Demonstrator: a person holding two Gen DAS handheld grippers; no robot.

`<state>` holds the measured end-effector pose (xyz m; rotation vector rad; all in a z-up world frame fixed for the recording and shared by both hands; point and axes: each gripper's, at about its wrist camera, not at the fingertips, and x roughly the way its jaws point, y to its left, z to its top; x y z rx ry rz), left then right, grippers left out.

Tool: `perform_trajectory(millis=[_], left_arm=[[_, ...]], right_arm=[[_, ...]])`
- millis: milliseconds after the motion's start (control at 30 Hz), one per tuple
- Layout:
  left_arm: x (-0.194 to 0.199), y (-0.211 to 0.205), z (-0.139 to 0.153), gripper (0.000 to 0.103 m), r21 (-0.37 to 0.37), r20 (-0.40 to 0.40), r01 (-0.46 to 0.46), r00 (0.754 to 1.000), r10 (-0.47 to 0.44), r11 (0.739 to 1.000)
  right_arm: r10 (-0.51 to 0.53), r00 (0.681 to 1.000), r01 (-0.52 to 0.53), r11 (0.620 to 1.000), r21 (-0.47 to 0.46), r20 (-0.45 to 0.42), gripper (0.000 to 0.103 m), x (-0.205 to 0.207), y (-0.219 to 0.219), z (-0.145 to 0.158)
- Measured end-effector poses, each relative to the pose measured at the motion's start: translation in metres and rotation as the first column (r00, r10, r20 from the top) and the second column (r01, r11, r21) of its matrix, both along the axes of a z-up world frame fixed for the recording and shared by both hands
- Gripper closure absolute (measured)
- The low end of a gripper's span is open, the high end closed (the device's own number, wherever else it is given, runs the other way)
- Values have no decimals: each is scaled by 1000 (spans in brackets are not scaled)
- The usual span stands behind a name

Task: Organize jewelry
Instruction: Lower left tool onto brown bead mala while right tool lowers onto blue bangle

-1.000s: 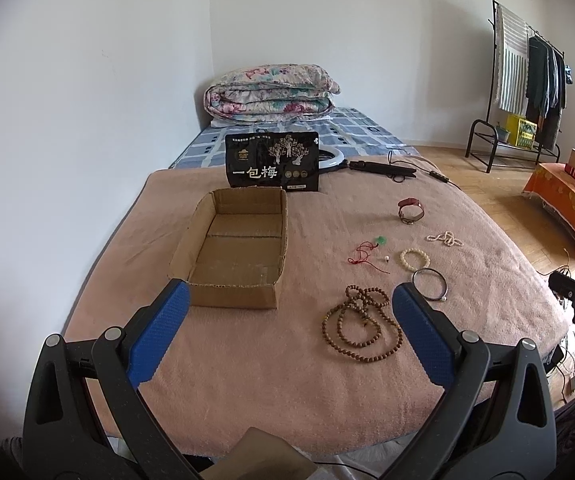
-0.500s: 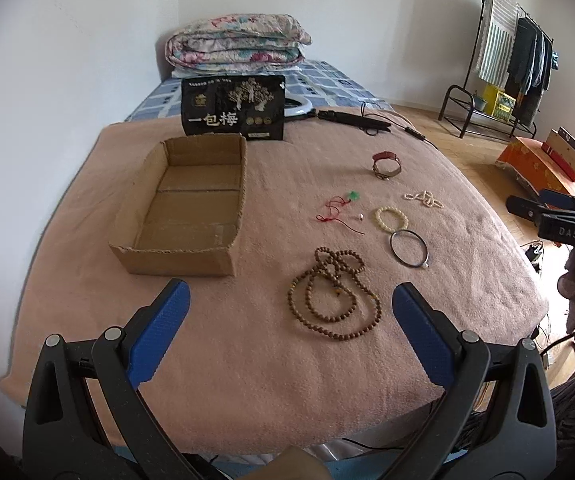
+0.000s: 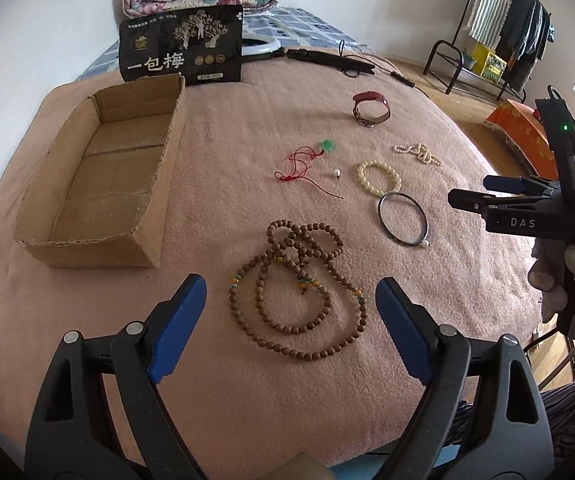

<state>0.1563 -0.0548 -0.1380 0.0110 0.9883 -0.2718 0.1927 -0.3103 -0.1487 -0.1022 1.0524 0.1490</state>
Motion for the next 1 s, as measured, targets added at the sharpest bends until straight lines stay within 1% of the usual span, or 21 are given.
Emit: perform_trajectory(millis=[67, 100, 300, 433, 500, 567, 633, 733, 800, 833, 867, 900, 933, 967, 1000], left_arm=[[7, -5, -11, 19, 14, -12, 5, 1000, -5, 1000], [11, -7, -17, 21, 21, -20, 6, 1000, -5, 1000], [37, -10, -38, 22, 20, -67, -2, 998, 3, 1000], [50, -12, -53, 22, 42, -95, 2, 996, 2, 999], [55, -11, -62, 22, 42, -121, 3, 993, 2, 999], [59, -9, -71, 22, 37, -151, 3, 989, 3, 999], [63, -7, -81, 25, 41, -178, 2, 984, 5, 999], [63, -9, -84, 28, 62, -159, 20, 987, -9, 998], [63, -10, -84, 34, 72, -152, 32, 988, -20, 997], [62, -10, -84, 36, 74, -149, 32, 989, -21, 997], [62, -10, -83, 40, 74, -146, 27, 989, -16, 997], [61, -11, -82, 45, 74, -145, 23, 989, -12, 997], [62, -11, -81, 48, 73, -144, 19, 990, -8, 997], [62, -12, -80, 56, 71, -143, 18, 990, -7, 997], [61, -12, -80, 64, 71, -141, 18, 990, -8, 997]], right_arm=[[5, 1000, -5, 1000, 3, -23, 24, 6, 1, -11], [11, 999, -11, 1000, -1, -34, 25, 9, 3, -16], [46, 997, -46, 999, -1, -55, 28, 20, 11, -34], [44, 997, -45, 999, -9, -70, 31, 27, 14, -41], [41, 996, -41, 999, -2, -78, 31, 30, 14, -43], [42, 995, -42, 999, 5, -92, 34, 33, 16, -47], [46, 993, -46, 999, 3, -107, 36, 35, 17, -52], [53, 990, -55, 998, -14, -131, 39, 37, 21, -61], [58, 990, -62, 998, -27, -128, 40, 36, 23, -63], [60, 990, -63, 998, -27, -126, 43, 36, 24, -63], [62, 990, -65, 998, -19, -126, 49, 36, 24, -62], [63, 990, -65, 998, -10, -126, 52, 35, 24, -62], [62, 990, -63, 998, -4, -126, 57, 35, 24, -61], [62, 990, -62, 998, 0, -125, 63, 35, 25, -61], [65, 990, -65, 998, 4, -125, 66, 34, 25, -61]])
